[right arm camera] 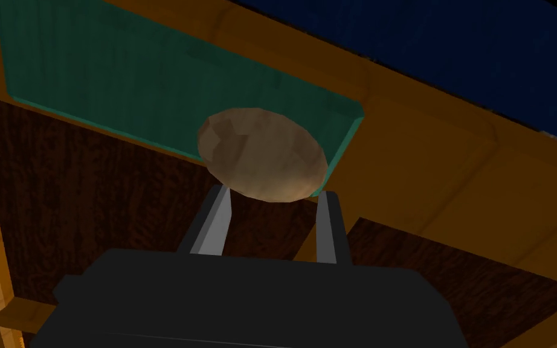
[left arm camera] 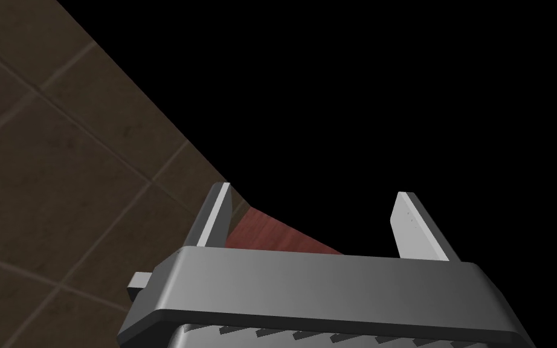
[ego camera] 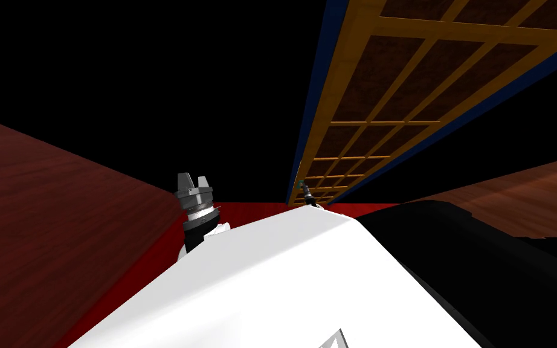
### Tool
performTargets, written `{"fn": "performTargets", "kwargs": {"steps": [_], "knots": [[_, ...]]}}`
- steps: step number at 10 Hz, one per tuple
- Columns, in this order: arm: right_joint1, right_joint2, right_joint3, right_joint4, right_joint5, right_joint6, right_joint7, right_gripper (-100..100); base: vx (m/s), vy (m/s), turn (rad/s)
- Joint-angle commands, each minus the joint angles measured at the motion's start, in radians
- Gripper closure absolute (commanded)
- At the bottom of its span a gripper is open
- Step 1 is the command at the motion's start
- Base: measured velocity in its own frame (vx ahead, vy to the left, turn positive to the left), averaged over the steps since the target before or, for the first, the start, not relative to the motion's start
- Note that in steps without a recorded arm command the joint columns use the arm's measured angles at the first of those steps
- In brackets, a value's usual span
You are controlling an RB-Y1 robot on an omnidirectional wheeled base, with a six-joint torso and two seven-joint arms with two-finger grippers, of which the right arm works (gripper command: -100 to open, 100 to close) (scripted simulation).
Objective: Pull the door open
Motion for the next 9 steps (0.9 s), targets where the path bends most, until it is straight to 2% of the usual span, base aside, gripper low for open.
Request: {"fn": "performTargets", "kwargs": {"steps": [1, 3, 4, 5, 6, 7, 9], "knots": [[0.007, 0.010, 0.015, -0.017, -0.012, 0.008, -0.050, 100, -0.033, -0.019, 0.057], [0.007, 0.009, 0.020, -0.017, -0.024, 0.009, -0.101, 100, -0.028, -0.013, 0.038], [0.007, 0.009, 0.020, -0.017, -0.024, 0.009, -0.107, 100, -0.023, -0.009, 0.028], [0.006, 0.009, 0.024, -0.018, -0.035, 0.010, -0.145, 100, -0.022, -0.014, 0.055], [0.006, 0.009, 0.024, -0.018, -0.035, 0.010, -0.149, 100, -0.022, -0.014, 0.030], [0.006, 0.008, 0.029, -0.018, -0.046, 0.010, -0.190, 100, -0.030, -0.012, 0.043], [0.006, 0.008, 0.033, -0.019, -0.058, 0.011, -0.232, 100, -0.032, -0.015, 0.054]]}}
